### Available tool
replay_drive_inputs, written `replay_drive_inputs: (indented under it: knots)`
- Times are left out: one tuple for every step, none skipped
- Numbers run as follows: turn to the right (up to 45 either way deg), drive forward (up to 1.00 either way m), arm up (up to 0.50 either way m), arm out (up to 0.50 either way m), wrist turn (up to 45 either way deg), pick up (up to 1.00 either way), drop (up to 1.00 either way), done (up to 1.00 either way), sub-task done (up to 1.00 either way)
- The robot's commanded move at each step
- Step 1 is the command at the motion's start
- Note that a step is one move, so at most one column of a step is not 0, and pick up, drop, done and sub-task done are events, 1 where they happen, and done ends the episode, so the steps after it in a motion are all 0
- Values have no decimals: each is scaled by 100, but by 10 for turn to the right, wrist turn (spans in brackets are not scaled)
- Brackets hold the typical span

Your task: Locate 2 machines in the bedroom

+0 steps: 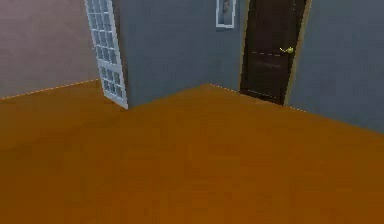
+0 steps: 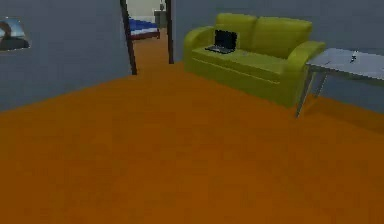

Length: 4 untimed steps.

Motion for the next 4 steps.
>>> replay_drive_inputs:
  knots:
    - [450, 0, 0, 0, 0, 0, 0, 0, 0]
    - [0, 5, 0, 0, 0, 0, 0, 0, 0]
    - [360, 0, 0, 0, 0, 0, 0, 0, 0]
    - [0, 100, 0, 0, 0, 0, 0, 0, 0]
